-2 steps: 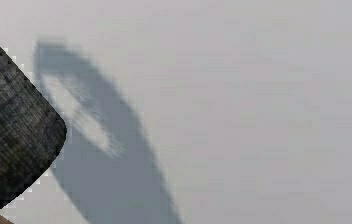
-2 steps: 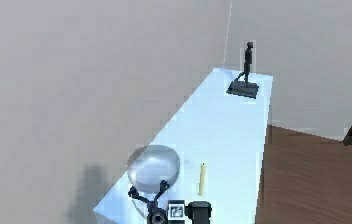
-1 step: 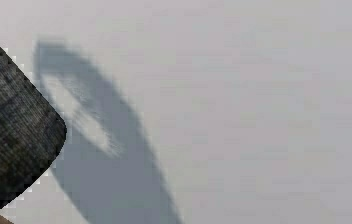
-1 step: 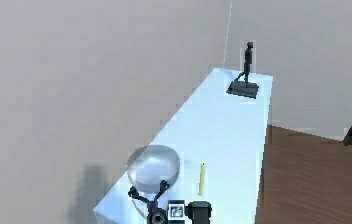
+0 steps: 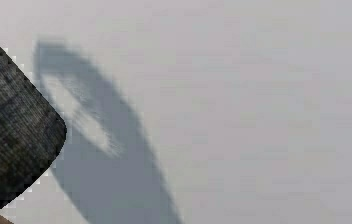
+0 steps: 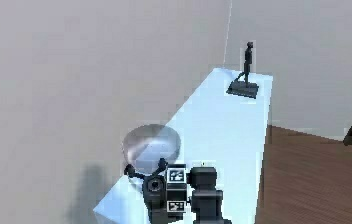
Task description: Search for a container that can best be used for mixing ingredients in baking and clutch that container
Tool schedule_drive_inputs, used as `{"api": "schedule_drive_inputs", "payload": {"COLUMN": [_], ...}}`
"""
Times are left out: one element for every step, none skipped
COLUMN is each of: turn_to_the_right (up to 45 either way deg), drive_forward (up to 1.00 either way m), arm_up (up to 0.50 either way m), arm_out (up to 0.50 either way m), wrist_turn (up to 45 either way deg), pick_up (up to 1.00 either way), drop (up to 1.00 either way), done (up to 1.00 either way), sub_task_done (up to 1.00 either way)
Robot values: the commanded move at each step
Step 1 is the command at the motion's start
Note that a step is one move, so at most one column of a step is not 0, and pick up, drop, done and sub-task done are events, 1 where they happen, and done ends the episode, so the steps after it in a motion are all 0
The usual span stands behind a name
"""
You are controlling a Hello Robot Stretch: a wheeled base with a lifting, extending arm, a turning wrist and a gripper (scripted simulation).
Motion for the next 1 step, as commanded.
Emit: {"api": "schedule_drive_inputs", "payload": {"turn_to_the_right": [0.0], "drive_forward": [0.0], "arm_up": [0.0], "arm_out": [0.0], "wrist_turn": [0.0], "pick_up": [0.0], "drop": [0.0], "done": [1.0], "sub_task_done": [0.0]}}
